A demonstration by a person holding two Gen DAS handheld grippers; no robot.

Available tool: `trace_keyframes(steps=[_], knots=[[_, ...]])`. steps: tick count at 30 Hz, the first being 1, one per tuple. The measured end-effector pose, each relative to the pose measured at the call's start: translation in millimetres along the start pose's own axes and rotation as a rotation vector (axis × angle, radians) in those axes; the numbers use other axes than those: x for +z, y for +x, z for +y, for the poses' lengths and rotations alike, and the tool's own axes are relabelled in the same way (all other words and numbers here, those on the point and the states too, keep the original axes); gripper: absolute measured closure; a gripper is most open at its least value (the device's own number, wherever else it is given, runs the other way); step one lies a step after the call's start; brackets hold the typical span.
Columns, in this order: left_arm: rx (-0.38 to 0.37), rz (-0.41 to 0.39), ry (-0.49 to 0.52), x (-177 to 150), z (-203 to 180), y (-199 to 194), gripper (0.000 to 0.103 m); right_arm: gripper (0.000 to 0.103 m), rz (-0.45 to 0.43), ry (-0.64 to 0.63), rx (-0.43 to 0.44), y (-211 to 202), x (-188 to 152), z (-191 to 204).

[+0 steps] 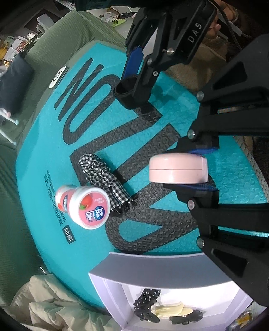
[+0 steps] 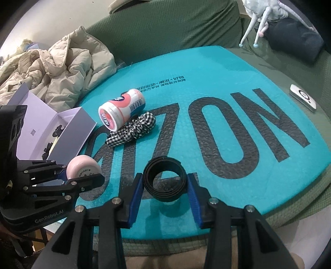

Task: Organize objects
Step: 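Lift the pink compact with the left tool while the right tool grasps the black elastic band, then carry the pink compact and black elastic band with both tools into the lavender box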

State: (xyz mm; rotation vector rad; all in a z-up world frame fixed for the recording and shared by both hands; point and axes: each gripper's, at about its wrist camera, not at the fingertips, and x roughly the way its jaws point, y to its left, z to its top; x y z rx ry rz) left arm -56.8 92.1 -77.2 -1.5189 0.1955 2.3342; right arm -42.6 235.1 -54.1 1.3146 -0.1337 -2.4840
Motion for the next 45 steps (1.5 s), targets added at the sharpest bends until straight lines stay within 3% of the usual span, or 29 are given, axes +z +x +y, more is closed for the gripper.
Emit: trace_keyframes(steps=[26,45], knots=[[0.082,-0.092,-0.006,-16,17,-60,0.082,0.061,-0.053,-0.134,-0.003,-38,6,64],[0.163,-0.124,-0.153,-45,75,-89,0.082,0.061,-0.040,-0.268,0.077,-29,16,128]])
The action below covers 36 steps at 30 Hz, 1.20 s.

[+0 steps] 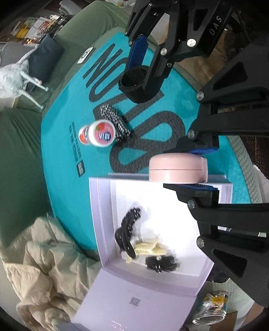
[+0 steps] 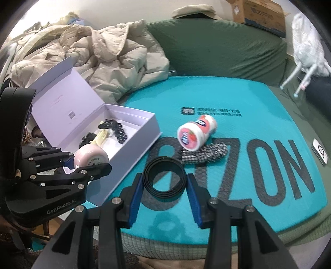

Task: Organize objects
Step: 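Carry the pink compact and black elastic band with both tools into the lavender box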

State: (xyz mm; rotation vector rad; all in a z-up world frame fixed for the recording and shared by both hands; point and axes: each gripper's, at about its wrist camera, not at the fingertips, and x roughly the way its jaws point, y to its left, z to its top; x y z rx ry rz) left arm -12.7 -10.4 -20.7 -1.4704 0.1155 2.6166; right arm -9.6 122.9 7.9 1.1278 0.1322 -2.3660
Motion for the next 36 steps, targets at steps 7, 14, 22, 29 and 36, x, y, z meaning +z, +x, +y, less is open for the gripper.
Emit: trace_keyframes(steps=[7,14,22,29,36], knots=[[0.047,-0.011,-0.061,-6,26,-8,0.082,0.061,0.000,-0.067,0.045,10,13,24],[0.082,0.003,-0.112,-14,48,-7,0.082,0.062,0.012,-0.159,0.077,22,25,52],[0.118,0.013,-0.170,-19,74,-4,0.082,0.062,0.023,-0.242,0.129,35,38,84],[0.139,0.025,-0.192,-18,92,5,0.082,0.062,0.049,-0.279,0.160,51,46,99],[0.166,0.032,-0.197,-14,107,17,0.082,0.062,0.077,-0.307,0.182,71,55,106]])
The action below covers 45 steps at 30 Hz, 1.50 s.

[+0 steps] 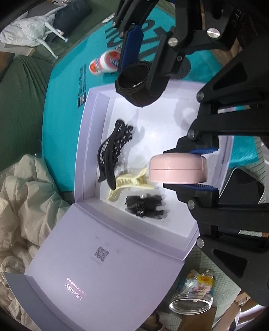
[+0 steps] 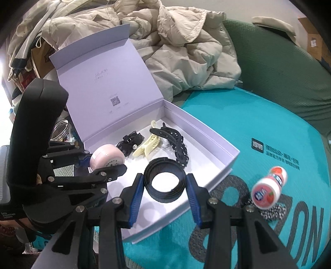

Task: Organize objects
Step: 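Carry the pink compact and black elastic band with both tools into the lavender box, then open the left tool to drop the pink compact while the right tool releases the black band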

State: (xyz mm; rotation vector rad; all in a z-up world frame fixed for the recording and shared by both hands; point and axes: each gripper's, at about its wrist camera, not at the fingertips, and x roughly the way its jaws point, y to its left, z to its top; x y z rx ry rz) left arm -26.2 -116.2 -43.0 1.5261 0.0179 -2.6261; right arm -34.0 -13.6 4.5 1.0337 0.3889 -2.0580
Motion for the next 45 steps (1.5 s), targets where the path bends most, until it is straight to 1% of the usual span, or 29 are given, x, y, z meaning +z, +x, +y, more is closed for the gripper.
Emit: trace_keyframes(steps=[8,15,20,27,34,45], knots=[[-0.003,0.021,-0.010,12,12,21,0.082,0.062,0.044,-0.007,0.025,31,17,-5],[-0.002,0.046,-0.009,20,16,39,0.082,0.062,0.083,-0.003,0.050,55,23,-9],[-0.030,0.065,-0.016,26,17,48,0.082,0.062,0.106,0.006,0.058,68,25,-16],[-0.047,0.091,-0.012,28,16,62,0.082,0.062,0.127,0.024,0.053,82,27,-23],[-0.043,0.083,-0.013,29,16,66,0.082,0.062,0.143,0.026,0.041,91,31,-28],[-0.068,0.061,0.004,37,16,66,0.082,0.062,0.150,0.054,0.024,104,34,-37]])
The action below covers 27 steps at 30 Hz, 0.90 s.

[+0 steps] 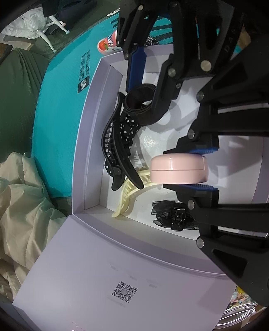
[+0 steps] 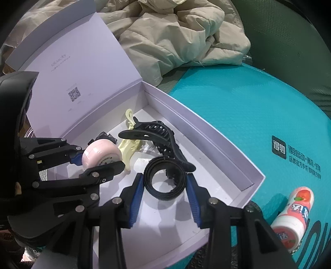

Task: Organize objects
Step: 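Open the left tool to drop the pink compact while the right tool releases the black band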

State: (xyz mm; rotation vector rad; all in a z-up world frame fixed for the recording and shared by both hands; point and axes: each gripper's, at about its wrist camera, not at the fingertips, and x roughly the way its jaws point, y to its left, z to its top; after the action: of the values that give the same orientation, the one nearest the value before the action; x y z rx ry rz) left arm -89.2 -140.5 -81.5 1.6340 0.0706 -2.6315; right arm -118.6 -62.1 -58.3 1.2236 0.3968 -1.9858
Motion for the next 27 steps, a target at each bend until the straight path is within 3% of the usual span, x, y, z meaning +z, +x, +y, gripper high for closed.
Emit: trace_keyframes(steps=[14,27], knots=[[0.010,0.007,-0.006,-4,-4,0,0.077,0.062,-0.010,-0.016,-0.039,-2,-2,1],[-0.011,0.012,-0.030,-14,-5,-11,0.077,0.062,-0.023,0.005,0.010,-15,-7,1]])
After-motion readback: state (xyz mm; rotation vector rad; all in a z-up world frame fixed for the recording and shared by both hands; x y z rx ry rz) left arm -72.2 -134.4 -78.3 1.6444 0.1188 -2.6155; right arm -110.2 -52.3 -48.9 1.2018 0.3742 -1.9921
